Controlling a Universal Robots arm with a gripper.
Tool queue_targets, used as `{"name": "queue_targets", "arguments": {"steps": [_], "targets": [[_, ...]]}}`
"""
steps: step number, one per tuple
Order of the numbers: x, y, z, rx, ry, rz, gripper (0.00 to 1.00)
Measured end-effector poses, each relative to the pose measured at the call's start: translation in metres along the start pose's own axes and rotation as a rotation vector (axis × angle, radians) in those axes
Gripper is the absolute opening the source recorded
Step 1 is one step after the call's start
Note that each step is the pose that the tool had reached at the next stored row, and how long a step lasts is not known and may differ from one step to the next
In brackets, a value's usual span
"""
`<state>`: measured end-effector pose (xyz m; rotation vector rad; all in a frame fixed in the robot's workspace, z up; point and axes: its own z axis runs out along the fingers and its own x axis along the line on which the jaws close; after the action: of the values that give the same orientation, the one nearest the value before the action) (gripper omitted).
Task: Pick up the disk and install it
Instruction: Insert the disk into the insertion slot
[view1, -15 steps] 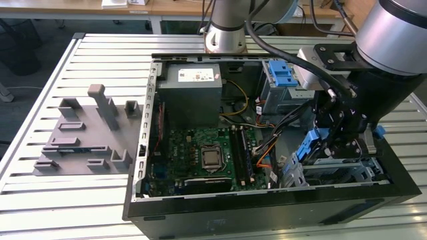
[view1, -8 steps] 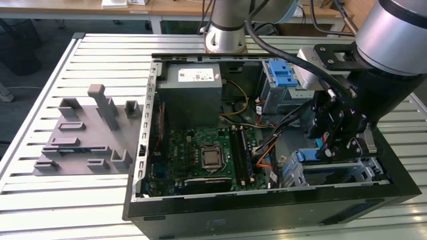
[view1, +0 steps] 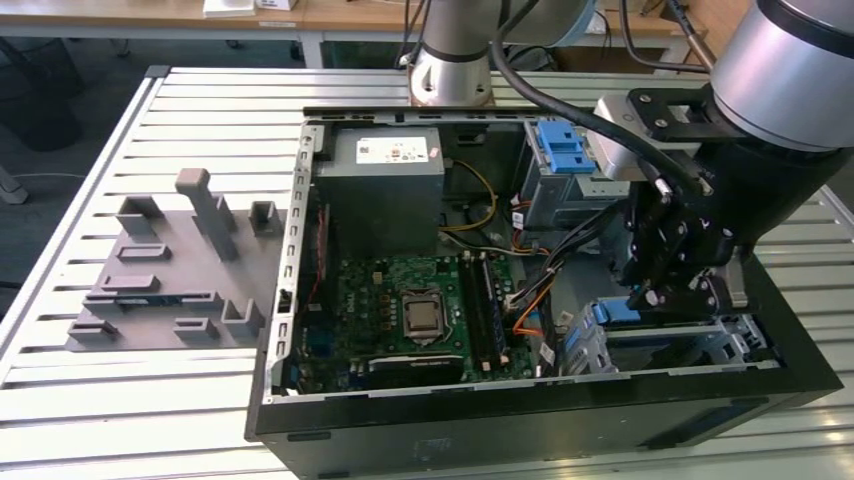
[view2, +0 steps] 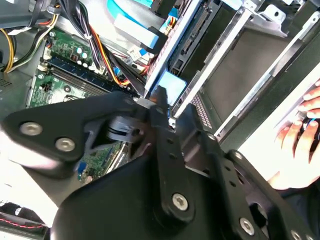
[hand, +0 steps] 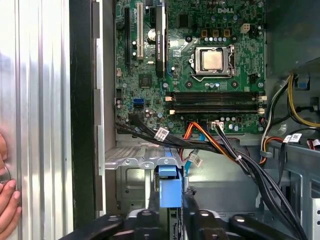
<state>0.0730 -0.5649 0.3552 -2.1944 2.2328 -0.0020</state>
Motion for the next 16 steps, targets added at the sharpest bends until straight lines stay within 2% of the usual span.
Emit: {"name": "queue_targets", "arguments": {"steps": [2, 3, 5, 16], "targets": [[0.0, 0.0, 0.0, 0.0, 0.0, 0.0, 0.24], [0.0, 0.0, 0.0001, 0.0, 0.0, 0.0, 0.24], [0.0, 0.0, 0.0001, 0.0, 0.0, 0.0, 0.13], [0.0, 0.0, 0.0005, 0.0, 0.0, 0.0, 0.11]]}}
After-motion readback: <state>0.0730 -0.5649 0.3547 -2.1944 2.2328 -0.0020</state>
